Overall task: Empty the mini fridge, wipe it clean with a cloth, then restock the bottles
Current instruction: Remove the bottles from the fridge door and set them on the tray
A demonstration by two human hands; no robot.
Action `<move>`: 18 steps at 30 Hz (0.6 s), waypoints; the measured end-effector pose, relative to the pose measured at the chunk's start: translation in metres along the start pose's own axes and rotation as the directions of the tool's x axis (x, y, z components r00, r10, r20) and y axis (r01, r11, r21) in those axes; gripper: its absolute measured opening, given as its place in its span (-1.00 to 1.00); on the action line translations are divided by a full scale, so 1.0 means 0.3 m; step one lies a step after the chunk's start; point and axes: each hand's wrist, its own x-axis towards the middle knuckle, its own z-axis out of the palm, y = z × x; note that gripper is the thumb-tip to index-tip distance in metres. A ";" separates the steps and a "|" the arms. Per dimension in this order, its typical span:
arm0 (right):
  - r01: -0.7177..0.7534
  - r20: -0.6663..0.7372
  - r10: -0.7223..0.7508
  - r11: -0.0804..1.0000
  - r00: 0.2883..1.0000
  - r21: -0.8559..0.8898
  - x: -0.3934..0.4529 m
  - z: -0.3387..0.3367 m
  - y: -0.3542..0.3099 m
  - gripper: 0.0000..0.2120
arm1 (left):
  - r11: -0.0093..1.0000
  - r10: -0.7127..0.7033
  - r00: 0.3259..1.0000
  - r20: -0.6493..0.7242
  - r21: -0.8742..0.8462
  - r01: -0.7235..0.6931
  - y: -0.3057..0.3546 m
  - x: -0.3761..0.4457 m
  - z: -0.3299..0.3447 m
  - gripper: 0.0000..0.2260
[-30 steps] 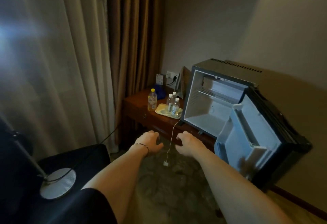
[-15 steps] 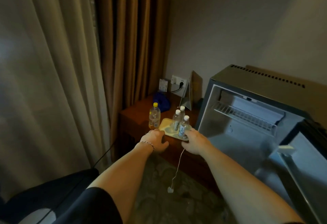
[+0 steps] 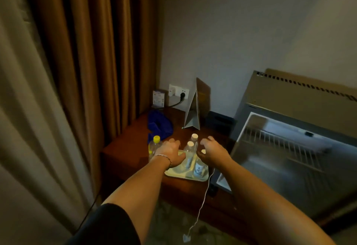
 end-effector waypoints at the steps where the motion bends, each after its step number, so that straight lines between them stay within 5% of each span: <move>1: -0.009 0.001 0.009 1.000 1.000 0.001 0.037 -0.004 -0.001 -0.65 | 1.000 0.010 1.000 0.004 0.001 -0.010 -0.007 0.038 -0.001 -0.57; 18: -0.036 0.081 0.037 0.999 0.996 -0.012 0.504 0.092 0.093 -0.60 | 0.998 -0.014 0.992 0.123 -0.052 0.021 0.003 0.429 0.168 -0.56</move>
